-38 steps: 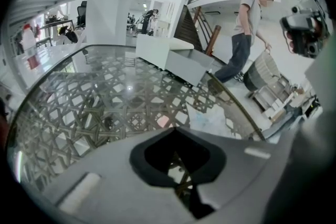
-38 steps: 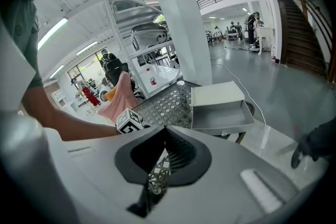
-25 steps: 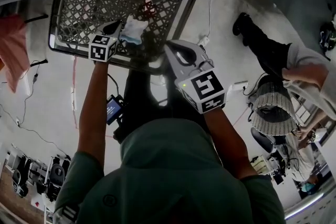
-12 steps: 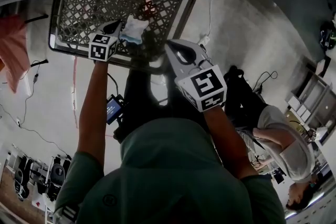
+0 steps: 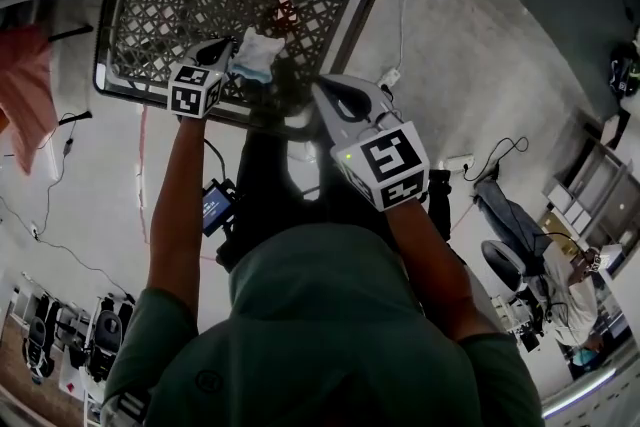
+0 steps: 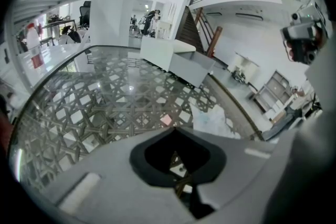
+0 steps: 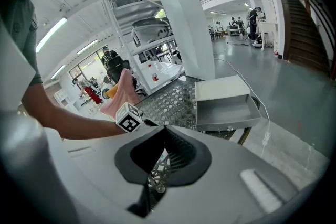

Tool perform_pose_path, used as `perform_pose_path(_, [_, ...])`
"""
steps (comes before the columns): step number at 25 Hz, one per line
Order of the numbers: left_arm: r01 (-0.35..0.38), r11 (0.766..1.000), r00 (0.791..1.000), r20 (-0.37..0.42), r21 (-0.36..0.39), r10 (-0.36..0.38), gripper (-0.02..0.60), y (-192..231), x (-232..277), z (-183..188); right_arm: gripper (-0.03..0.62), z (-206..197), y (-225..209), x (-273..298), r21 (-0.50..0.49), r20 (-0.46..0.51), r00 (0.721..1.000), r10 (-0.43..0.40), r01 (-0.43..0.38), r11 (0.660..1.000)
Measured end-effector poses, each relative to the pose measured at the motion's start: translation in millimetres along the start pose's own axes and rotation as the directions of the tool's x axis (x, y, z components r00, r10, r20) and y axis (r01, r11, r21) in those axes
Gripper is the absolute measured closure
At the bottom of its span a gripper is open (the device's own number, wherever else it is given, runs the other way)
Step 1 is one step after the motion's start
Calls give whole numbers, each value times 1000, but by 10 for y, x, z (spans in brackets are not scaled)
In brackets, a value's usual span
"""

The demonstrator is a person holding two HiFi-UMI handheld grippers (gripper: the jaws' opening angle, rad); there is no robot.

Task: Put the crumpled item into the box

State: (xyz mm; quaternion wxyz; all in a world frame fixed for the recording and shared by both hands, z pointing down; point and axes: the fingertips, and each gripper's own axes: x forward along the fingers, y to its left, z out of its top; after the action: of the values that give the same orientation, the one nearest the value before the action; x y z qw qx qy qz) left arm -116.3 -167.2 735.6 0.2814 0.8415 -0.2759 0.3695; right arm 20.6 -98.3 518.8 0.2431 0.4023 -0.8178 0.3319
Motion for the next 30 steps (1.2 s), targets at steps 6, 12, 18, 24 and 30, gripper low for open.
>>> perform_pose_path(6, [4,1000,1000,13,8,-4,580,-49,-32,83,588,-14,-32,-13,5,-2,1000,-3,3,1000])
perform_pose_path(12, [9,999,999,35,32,-10,580,-132,-85,266,588,-20,-45,-36,22,-9,1000,2,-2,1000])
perform_pose_path(18, [9,999,999,49,50,-11,580,-169,-117,402,588,-2,-97,-86,21,-6,1000,-5,5,1000])
perform_pose_path(24, [10,998,997,71,60,-14,580,-213,-181,545,588,68,-122,-121,20,3,1000,-9,9,1000])
perform_pose_path(30, [11,997,997,73,70,-16,580,-251,-237,625,588,117,-133,-147,14,12,1000,-10,10,1000])
